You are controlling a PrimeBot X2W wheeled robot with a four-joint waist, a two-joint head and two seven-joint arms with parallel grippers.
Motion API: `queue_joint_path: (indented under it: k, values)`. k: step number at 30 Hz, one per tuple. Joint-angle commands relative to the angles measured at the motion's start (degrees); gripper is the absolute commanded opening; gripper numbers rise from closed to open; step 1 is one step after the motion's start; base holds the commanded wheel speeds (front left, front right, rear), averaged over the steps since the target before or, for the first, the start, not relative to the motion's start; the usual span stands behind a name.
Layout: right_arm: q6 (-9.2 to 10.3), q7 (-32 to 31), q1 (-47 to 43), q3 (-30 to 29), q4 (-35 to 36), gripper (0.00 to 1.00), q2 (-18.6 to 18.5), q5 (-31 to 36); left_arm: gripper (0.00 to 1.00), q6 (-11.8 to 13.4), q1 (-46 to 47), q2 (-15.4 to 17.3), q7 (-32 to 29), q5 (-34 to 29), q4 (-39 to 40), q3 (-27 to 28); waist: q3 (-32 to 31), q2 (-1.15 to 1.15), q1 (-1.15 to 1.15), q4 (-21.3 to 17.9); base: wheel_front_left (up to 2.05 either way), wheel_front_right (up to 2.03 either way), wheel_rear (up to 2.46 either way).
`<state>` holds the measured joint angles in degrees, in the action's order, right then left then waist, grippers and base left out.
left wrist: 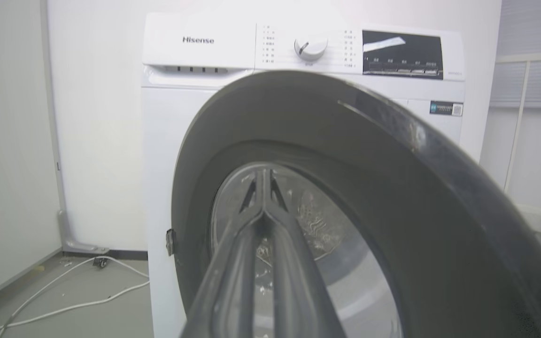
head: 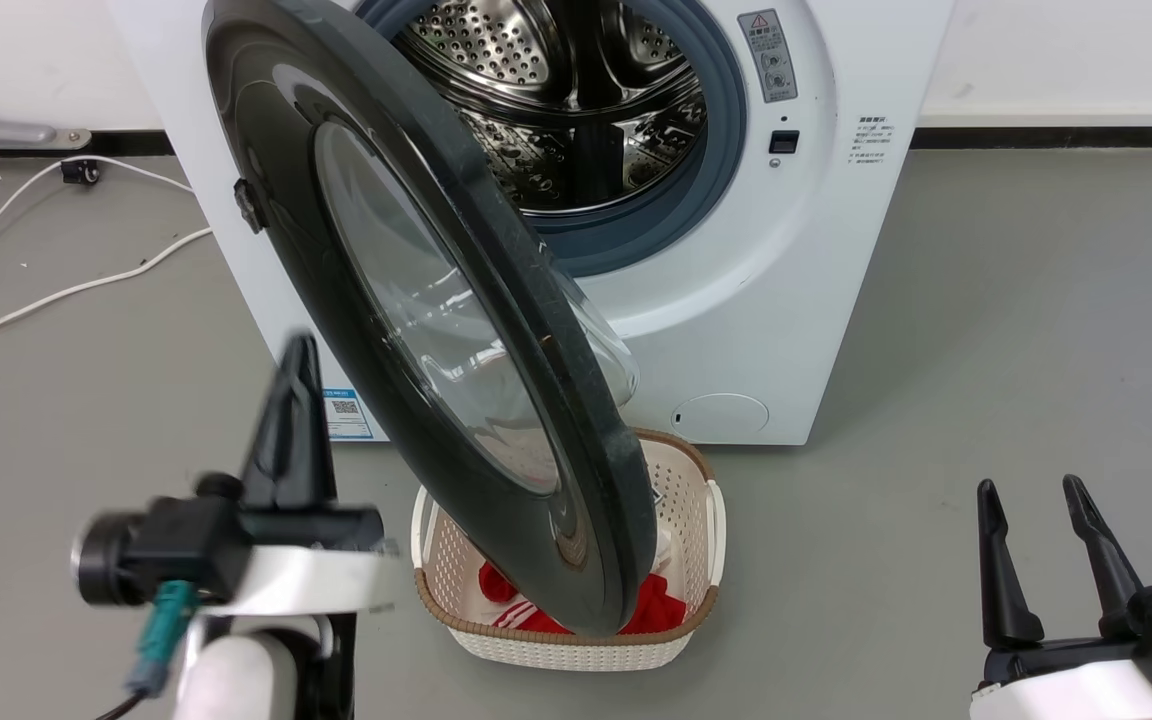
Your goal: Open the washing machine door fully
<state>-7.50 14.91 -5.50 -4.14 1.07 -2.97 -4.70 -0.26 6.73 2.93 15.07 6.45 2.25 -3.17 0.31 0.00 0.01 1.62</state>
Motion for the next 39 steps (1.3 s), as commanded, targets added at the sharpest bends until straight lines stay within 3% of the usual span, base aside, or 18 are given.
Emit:
queue_joint_path:
  k: [1, 10, 17, 23, 29, 34, 39]
  values:
    - [0.02, 0.22, 0.76, -0.07, -0.16, 1.0, 0.18, -0.19, 0.0, 0.46, 1.27, -0.06, 0.15, 0.84, 4.02, -0.16, 0.03, 0.0, -0.01, 0.1, 0.0, 0.0, 0.0]
    - [0.02, 0.26, 1.32, -0.15, -0.25, 1.0, 0.17, -0.8, 0.0, 0.86, 7.08, -0.05, 0.13, -1.7, 26.61, -4.76, 0.61, 0.0, -0.01, 0.04, 0.0, 0.0, 0.0]
    - [0.02, 0.3, 1.53, -0.14, -0.61, 1.0, 0.16, -0.9, 0.0, -0.59, 8.76, -0.05, 0.1, -2.3, 34.15, -12.21, 0.76, 0.0, -0.01, -0.27, 0.0, 0.0, 0.0]
    - [0.02, 0.31, 1.59, -0.02, -0.99, 1.0, 0.16, -1.09, 0.0, -3.99, 4.2, -0.02, -0.64, -0.56, 27.15, -24.31, 0.54, 0.0, -0.01, -0.46, 0.0, 0.0, 0.0]
    - [0.02, 0.33, 1.25, 0.18, -1.4, 1.0, 0.15, -1.52, 0.0, -5.58, -1.4, 1.27, -7.42, 2.02, 17.15, -32.87, 0.49, 0.0, -0.01, -0.52, 0.0, 0.0, 0.0]
    - [0.02, 0.34, 0.99, 0.53, -1.64, 1.0, 0.15, -1.81, 0.0, -5.32, -5.8, 2.23, -12.44, 4.68, 10.86, -34.76, 0.52, 0.0, -0.01, -0.35, 0.0, 0.0, 0.0]
    - [0.02, 0.17, 1.01, 0.69, -1.66, 1.0, 0.15, -1.91, 0.0, -4.18, -7.4, 2.91, -12.59, 4.6, 5.99, -34.78, 0.58, 0.0, -0.01, -0.41, 0.0, 0.0, 0.0]
